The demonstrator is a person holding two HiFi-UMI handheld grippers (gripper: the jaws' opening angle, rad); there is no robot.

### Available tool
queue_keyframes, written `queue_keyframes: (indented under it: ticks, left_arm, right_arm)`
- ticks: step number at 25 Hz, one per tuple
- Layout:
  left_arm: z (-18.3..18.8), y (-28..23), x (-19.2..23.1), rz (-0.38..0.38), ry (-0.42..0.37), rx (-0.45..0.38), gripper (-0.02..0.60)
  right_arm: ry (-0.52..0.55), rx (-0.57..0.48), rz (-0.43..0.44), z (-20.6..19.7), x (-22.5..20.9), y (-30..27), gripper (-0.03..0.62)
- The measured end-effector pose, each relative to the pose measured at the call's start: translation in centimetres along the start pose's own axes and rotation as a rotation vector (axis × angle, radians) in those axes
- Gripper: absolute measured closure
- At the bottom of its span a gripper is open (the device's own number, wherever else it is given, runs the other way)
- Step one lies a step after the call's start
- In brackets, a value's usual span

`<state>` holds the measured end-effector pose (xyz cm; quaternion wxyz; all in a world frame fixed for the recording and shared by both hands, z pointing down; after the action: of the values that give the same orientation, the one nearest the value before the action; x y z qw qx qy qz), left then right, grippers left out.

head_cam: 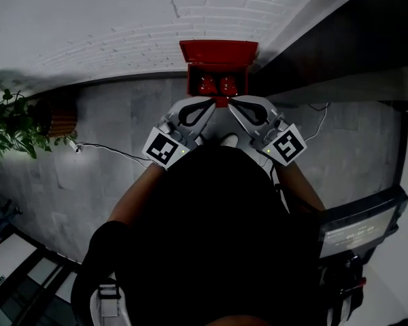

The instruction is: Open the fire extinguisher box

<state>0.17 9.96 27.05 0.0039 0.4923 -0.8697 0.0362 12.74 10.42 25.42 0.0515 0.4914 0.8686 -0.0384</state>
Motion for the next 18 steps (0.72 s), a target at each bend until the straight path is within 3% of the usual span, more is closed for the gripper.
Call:
queue_keyframes:
  ticks: [18]
  left_arm:
    - [0.3,0.3,-0.6,-0.020,-0.020,0.003,0.580]
  right_arm:
    - [-0.021,-0.004,-0.016,-0.6,0.0,0.1,0.583]
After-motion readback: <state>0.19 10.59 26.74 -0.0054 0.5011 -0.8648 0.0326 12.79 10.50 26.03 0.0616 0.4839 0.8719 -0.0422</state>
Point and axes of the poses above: the fingertips, and each gripper's own axes: y backward along the fingers, x to its left, z out of its top, the point moved 6 cm from there along y, backward along the fingers, and after that the axes turned 4 degrees about -y, right-handed, at the moved point
